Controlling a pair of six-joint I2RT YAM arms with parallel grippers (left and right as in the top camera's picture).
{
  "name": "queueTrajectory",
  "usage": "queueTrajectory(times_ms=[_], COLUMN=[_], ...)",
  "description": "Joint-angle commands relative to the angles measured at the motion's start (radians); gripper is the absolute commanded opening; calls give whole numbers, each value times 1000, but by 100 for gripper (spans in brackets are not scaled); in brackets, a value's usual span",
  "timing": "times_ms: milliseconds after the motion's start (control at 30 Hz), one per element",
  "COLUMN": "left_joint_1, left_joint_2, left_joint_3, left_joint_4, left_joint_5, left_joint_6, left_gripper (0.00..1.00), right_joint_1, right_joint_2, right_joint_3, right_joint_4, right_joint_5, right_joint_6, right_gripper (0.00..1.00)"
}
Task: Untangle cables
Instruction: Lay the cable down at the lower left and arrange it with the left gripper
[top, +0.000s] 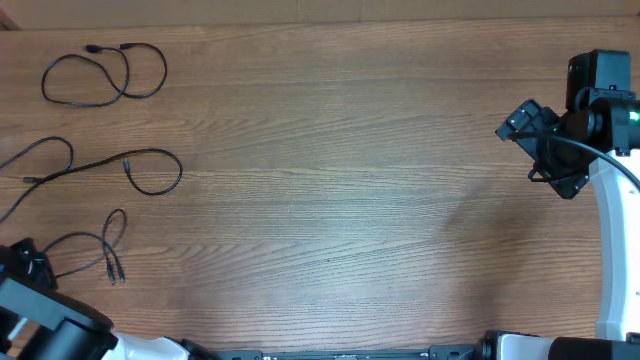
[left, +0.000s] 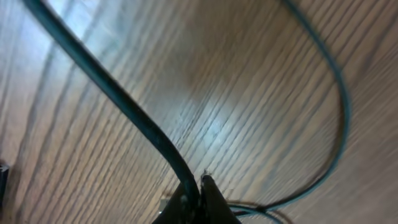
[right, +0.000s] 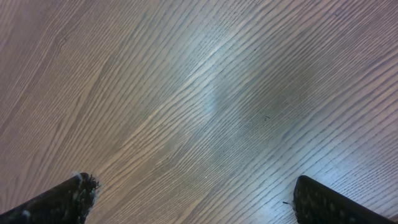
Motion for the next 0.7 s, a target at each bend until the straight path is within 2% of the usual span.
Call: queueTrajectory(times_ms=[0,67,167,233,333,367,467,533,633,667], left_joint_1=[5,5,4,3,3,3,4,4,4,4], left_joint_2=[60,86,118,133,136,136,136,136,136,136], left_joint_3=[-3,-3,-3,-4,-3,-3,-1,13,74,100], left_joint_4=[-10,-18,-37,-49,-51,-51,-34,-13,-27,-43], left_joint_5=[60,55,45,47,50,50,86,137,242,263], left_joint_6=[91,114,114,114,114,117,177,269,380,394], left_gripper=[9,9,17,32,64,69,79,83,100,100], right_joint_1=[-1,-1,-1,-1,-1,-1,-1,-1,-1,-1], right_joint_2=[-1,-1,-1,-1,-1,-1,-1,-1,-1,-1], right_joint_3=[-5,-5,-5,-5,-5,-5,-5,-5,-5,-5], right_joint_4=[5,5,5,5,5,5,5,5,5,5], right_joint_5=[10,10,10,10,10,10,10,10,10,10], right_joint_6=[-1,-1,-1,-1,-1,-1,-1,-1,-1,-1], right_gripper=[100,100,100,100,100,100,100,100,100,100])
